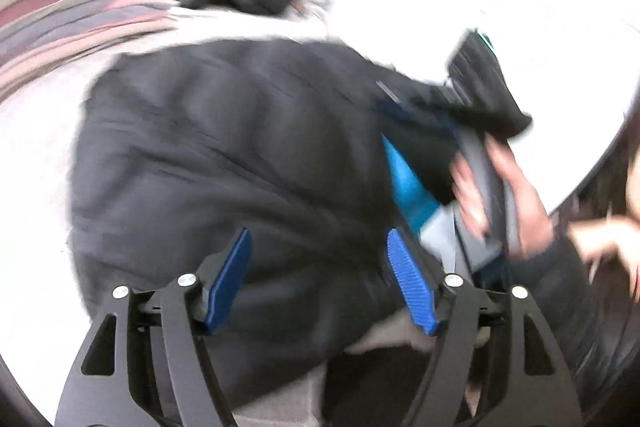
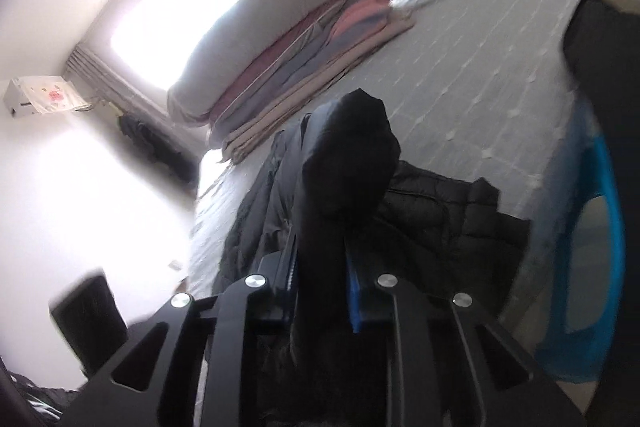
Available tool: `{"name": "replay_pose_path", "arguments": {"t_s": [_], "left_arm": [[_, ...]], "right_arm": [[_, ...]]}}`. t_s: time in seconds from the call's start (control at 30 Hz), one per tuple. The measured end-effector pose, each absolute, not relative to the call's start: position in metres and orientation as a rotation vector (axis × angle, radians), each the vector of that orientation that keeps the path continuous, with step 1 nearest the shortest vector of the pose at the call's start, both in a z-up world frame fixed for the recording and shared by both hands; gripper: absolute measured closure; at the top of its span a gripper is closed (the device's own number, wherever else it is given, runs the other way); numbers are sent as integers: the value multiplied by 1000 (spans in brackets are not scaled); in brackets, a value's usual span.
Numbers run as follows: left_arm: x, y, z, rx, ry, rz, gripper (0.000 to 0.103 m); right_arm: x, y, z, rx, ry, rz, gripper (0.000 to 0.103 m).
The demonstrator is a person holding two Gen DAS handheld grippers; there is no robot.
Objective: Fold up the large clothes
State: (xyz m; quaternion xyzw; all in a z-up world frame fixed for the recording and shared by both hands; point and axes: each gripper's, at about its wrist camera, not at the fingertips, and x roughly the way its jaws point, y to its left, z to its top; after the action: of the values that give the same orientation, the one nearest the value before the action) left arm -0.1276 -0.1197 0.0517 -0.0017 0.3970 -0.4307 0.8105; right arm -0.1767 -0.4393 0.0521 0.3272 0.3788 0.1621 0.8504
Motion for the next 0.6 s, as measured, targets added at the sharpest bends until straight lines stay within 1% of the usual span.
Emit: {"name": "replay_pose_path", "arguments": {"t_s": [0.1,0.23,0.27,0.3,0.33,0.37,0.4,0.43,0.5,0.57,0.6], "left_arm": [[-108,-105,52,-94,837,-882,33],[-87,-110,34,-88,880,-840,32],[-82,-113,26,-74,898,-832,32],[-79,-114,20,-64,906,-834,32],[-79,-117,14,-40,914,-827,32],[-80,-119,9,-19,917,-816,32],[-80,-120,6,-7,924,-807,32],[-78,-118,5,-13,929,-805,31],[-80,-115,6,-24,935,-803,30],[-80,-108,10,-44,936,-808,30],[-78,-107,12,-56,936,-811,30]], "right_arm": [[-201,-437,50,654,790,235,82],[-202,-448,3,689,865,122,81],[-198,-449,-14,707,902,112,77],[-195,-449,-25,715,921,98,71],[-195,-450,-30,722,926,89,68],[-197,-451,-30,733,925,83,60],[-199,-452,-29,738,920,75,49],[-206,-455,-25,736,913,54,43],[-219,-460,-17,751,874,35,18],[-232,-463,-11,802,833,57,7],[-236,-465,-10,834,820,82,7]]}}
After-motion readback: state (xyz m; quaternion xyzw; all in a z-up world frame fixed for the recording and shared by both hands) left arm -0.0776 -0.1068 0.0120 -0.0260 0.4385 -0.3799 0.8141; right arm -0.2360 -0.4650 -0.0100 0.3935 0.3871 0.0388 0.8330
